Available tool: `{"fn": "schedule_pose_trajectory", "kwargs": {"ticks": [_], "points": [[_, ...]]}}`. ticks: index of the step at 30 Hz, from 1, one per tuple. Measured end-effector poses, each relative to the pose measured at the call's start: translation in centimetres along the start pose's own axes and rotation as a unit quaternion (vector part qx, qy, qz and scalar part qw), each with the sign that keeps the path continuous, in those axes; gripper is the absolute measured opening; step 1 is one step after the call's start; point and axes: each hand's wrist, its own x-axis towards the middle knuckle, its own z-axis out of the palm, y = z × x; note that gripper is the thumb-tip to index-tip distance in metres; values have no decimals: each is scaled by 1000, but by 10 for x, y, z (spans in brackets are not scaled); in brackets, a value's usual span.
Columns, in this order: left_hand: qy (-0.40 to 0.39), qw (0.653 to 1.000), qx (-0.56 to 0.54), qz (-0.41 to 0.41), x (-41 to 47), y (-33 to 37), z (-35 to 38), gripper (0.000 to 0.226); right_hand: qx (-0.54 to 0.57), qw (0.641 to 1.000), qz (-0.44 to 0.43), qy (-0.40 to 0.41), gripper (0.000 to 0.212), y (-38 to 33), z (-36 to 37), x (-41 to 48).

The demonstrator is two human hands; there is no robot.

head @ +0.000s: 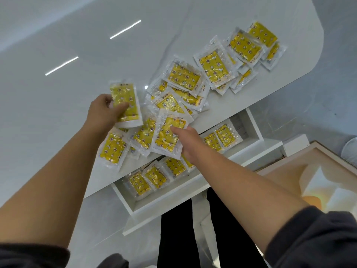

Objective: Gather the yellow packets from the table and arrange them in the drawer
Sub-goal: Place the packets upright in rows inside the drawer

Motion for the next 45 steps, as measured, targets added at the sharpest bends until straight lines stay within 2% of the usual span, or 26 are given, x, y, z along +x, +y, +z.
{"fn": "schedule_pose_trajectory", "kwargs": {"ticks": [2,5,8,13,15,17,19,21,22,24,26,29,33,39,42,45], "points": [[-74,990,-111,-47,-17,5,1,31,39,999,15,-13,39,-4,2,-4],[-149,986,-62,-51,-40,2,20,44,109,992,30,-60,39,-11,1,-8],[-160,987,-6,-22,-54,-1,41,60,87,991,8,-101,41,-11,-9,-5],[-162,985,55,28,-63,-2,65,78,-42,996,-50,-65,42,1,-17,3],[-162,985,56,26,-64,-4,68,74,-50,997,-49,-42,40,5,-18,6],[-168,985,38,19,-65,-2,71,60,-38,998,-47,-27,40,6,-21,6],[-150,987,48,26,-66,-2,71,37,-28,998,-51,-28,39,6,-24,6],[-73,994,74,28,-64,-9,68,17,-20,998,-49,-34,36,6,-27,6],[-22,995,91,21,-62,-16,63,14,-20,998,-47,-38,35,5,-29,6],[73,983,170,2,-57,-35,50,23,-16,998,-44,-50,30,3,-32,5],[108,957,266,-49,-54,-56,37,49,-12,997,-39,-59,22,1,-32,4],[94,939,310,-116,-53,-78,27,77,-18,997,-36,-67,21,2,-32,5],[100,935,321,-116,-45,-90,25,81,-31,997,-33,-60,31,4,-30,7],[69,938,316,-126,-34,-92,16,72,-28,997,-32,-62,27,8,-27,5],[58,968,207,-128,-34,-92,11,53,-30,997,-32,-60,30,11,-26,6],[24,980,154,-125,-36,-93,-2,35,-33,997,-29,-56,27,12,-27,6]]}}
